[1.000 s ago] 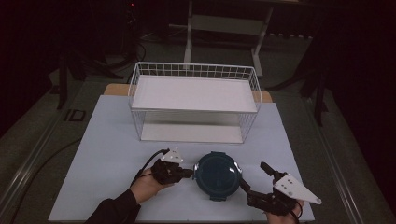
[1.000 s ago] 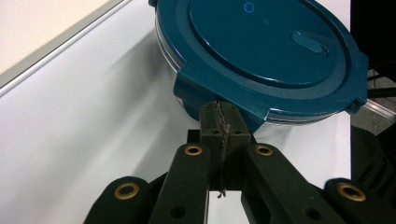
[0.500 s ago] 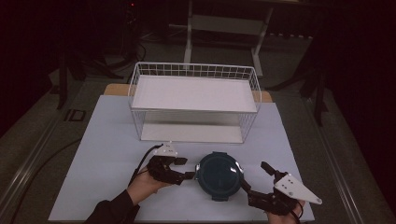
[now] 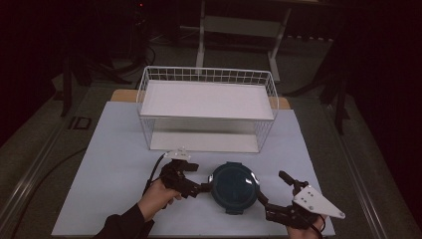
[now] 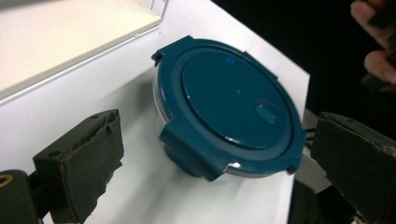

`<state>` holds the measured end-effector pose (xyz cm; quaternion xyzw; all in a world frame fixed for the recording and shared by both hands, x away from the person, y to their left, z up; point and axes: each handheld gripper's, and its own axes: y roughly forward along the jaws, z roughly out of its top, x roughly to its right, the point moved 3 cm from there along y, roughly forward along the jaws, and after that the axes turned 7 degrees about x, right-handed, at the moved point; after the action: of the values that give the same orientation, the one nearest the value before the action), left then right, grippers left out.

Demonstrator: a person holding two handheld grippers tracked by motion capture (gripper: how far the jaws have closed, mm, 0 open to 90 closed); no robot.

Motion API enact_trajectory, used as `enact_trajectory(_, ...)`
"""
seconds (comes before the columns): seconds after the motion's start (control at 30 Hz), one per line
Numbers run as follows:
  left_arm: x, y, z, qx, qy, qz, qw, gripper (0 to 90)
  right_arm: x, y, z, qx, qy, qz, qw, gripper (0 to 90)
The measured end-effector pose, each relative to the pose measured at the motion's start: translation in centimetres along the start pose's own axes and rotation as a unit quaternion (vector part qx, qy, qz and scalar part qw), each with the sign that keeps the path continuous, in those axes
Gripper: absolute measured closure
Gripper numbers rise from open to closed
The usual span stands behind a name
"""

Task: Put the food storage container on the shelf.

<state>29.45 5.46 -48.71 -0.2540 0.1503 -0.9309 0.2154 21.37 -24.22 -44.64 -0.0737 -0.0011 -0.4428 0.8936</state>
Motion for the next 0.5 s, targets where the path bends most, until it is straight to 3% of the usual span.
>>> enact_trajectory(0.13,-0.2,0.2,0.3,0.010,-0.015,0.003,0.9998,2.3,0.4,-0.1,0.3,0.002,0.004,-0.001,1.0000,11.9)
enact_trajectory(0.27,-1.0,0.9,-0.3,0.003,-0.029,0.005,0.9996,3.3,0.5,0.2,0.2,0.000,0.003,0.013,0.9999,12.0)
enact_trajectory(0.33,-1.7,1.4,-0.7,-0.007,-0.053,0.006,0.9986,4.0,0.4,0.2,0.1,-0.004,-0.011,0.014,0.9998,12.0)
enact_trajectory(0.4,-2.2,1.7,-1.1,-0.015,-0.066,0.009,0.9977,4.0,0.4,0.2,-0.1,-0.009,-0.010,0.016,0.9998,13.0)
enact_trajectory(0.5,-3.0,2.2,-1.5,-0.027,-0.115,-0.005,0.9930,4.0,0.5,0.1,-0.3,-0.017,0.003,0.021,0.9996,13.5)
